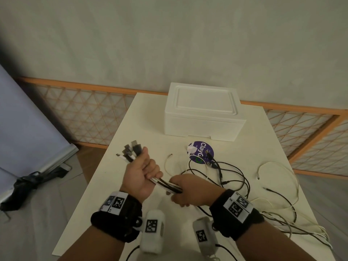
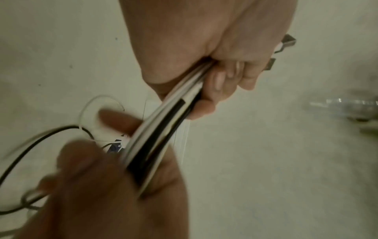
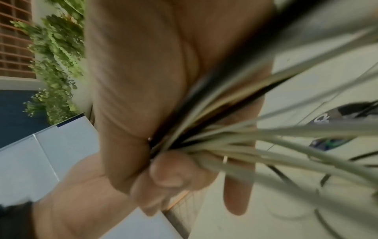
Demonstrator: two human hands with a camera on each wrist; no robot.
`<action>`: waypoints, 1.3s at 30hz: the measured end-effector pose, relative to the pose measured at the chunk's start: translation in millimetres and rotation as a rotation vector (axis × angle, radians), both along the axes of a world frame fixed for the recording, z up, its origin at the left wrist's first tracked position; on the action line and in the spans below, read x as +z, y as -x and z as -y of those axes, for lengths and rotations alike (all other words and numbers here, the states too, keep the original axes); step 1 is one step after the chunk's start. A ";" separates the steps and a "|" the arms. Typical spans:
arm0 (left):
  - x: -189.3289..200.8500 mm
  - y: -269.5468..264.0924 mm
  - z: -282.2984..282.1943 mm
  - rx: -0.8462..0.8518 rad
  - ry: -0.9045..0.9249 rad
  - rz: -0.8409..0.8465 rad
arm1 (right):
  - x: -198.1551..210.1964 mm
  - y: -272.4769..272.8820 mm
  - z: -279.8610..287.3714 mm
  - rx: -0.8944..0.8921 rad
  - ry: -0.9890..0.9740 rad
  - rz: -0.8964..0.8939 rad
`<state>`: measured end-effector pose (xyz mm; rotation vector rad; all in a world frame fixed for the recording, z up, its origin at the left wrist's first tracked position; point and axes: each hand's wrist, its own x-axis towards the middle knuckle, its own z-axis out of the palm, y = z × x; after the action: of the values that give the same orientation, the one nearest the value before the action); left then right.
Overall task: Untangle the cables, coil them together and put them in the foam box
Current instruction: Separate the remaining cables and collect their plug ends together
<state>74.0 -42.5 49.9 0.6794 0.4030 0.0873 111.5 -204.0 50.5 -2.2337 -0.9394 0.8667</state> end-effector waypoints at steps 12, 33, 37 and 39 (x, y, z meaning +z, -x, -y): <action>-65.3 17.1 -76.2 0.229 0.053 -0.343 | -42.4 -2.5 160.8 -0.328 0.617 0.009; -109.8 13.4 -47.9 0.158 -0.027 -0.515 | -99.7 -64.0 78.0 -0.231 0.436 0.366; -99.6 14.6 -46.2 0.159 -0.062 -0.466 | -104.7 -66.2 70.3 -0.168 0.502 0.604; -91.7 14.8 -44.0 0.137 -0.094 -0.427 | -91.3 -70.4 68.4 -0.203 0.441 0.605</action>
<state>59.2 1.6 -41.7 0.7636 0.8601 0.0918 181.9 -272.4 -40.8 -3.0044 -0.7960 0.3158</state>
